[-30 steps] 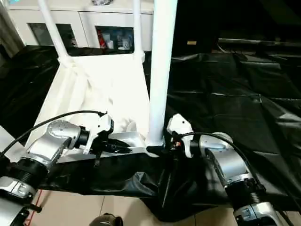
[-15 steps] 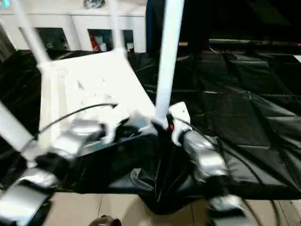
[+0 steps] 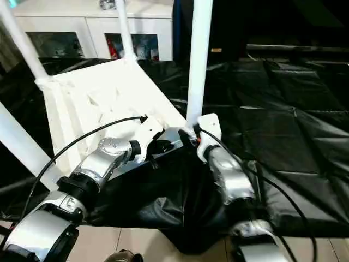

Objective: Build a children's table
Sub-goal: Rotate leg to tighten

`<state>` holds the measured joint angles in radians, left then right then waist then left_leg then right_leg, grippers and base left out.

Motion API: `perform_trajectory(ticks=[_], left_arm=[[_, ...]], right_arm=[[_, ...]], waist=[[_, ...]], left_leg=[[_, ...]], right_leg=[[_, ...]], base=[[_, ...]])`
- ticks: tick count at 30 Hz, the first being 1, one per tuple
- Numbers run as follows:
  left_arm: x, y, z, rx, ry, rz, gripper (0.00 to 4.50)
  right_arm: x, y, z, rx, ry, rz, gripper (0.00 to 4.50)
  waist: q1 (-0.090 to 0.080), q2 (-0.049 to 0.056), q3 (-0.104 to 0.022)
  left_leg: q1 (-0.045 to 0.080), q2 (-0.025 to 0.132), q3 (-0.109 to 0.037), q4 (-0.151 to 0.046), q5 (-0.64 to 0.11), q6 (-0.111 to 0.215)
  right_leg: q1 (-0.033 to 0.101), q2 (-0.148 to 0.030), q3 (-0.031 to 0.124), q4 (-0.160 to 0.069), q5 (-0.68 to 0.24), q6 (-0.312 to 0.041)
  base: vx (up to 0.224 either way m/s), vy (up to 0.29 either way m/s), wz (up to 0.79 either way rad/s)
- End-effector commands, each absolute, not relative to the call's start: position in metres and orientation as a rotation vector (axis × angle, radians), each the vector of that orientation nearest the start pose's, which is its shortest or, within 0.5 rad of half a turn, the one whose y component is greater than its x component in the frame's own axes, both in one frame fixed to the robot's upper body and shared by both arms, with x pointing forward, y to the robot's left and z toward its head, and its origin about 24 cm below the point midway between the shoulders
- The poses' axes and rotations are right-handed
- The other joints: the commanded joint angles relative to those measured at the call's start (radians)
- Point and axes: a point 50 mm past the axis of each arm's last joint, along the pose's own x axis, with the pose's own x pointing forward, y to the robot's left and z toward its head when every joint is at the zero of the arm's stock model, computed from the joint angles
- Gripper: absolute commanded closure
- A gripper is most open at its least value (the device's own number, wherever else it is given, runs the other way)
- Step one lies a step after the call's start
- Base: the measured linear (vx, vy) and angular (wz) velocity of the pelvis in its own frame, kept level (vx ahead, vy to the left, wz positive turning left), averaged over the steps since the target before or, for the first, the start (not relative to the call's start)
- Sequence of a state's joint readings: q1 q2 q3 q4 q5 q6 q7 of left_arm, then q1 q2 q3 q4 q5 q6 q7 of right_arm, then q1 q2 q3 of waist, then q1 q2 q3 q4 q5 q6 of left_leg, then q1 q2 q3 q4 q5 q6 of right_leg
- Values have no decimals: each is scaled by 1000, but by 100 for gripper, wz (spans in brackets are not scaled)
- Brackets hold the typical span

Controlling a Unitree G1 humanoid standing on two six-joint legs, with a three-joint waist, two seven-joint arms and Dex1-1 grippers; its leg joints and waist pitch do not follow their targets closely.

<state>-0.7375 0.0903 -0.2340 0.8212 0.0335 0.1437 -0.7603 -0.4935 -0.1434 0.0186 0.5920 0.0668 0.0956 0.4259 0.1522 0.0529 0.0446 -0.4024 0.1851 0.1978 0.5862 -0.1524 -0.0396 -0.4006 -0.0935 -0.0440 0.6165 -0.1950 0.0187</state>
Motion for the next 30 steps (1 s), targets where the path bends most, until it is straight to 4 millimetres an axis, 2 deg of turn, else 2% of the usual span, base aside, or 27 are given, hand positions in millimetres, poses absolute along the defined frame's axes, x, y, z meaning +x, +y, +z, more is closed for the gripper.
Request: perform_trajectory(ticks=[1, 3, 5, 8, 13, 16, 24, 25, 28, 30], left_arm=[[344, 56, 63, 229, 270, -1097, 450], [343, 65, 62, 243, 271, -1132, 450], [341, 71, 62, 246, 272, -1165, 450], [336, 78, 63, 249, 267, -1237, 450], [326, 100, 61, 304, 310, -1382, 450], [322, 107, 61, 310, 330, -1437, 450], [316, 114, 64, 307, 337, -1499, 450], [315, 114, 64, 304, 337, -1510, 450], [314, 116, 64, 307, 340, -1512, 450], [314, 118, 63, 312, 345, -1509, 450]], right_arm=[[324, -111, 42, -131, 200, 748, 63], [321, -122, 48, -166, 185, 814, 63], [318, -128, 52, -180, 182, 859, 63], [313, -137, 56, -217, 185, 927, 63], [301, -153, 64, -275, 223, 1069, 63], [299, -155, 66, -282, 233, 1102, 63], [297, -151, 62, -279, 274, 1151, 63], [297, -150, 61, -281, 280, 1156, 97], [299, -148, 60, -268, 279, 1150, 100], [300, -147, 60, -251, 273, 1142, 126]], waist=[[2, -17, -68], [7, -20, -68], [10, -17, -69], [14, -14, -69], [17, -17, -68], [19, -14, -67], [26, -17, -67], [26, -17, -67], [28, -17, -68], [31, -19, -67]], left_leg=[[25, 39, -26, -68, -239, 39], [22, 41, -25, -65, -229, 50], [21, 41, -24, -62, -218, 61], [24, 45, -23, -62, -229, 60], [25, 48, -23, -63, -232, 65], [28, 51, -22, -65, -252, 55], [29, 51, -23, -67, -260, 35], [28, 51, -23, -67, -255, 36], [28, 51, -23, -66, -248, 36], [29, 51, -21, -65, -245, 39]], right_leg=[[40, -59, 30, -77, -141, -205], [46, -58, 30, -73, -115, -203], [43, -57, 28, -71, -97, -212], [39, -56, 28, -69, -113, -226], [39, -56, 29, -68, -116, -233], [33, -57, 29, -68, -133, -244], [33, -61, 31, -66, -141, -245], [33, -60, 31, -65, -138, -244], [33, -61, 31, -64, -134, -244], [31, -59, 31, -65, -135, -242]], base=[[0, 0, 0], [0, 0, 0], [0, 0, 0], [0, 0, 0], [0, 0, 0], [0, 0, 0], [0, 0, 0], [0, 0, 0], [0, 0, 0], [0, 0, 0]])
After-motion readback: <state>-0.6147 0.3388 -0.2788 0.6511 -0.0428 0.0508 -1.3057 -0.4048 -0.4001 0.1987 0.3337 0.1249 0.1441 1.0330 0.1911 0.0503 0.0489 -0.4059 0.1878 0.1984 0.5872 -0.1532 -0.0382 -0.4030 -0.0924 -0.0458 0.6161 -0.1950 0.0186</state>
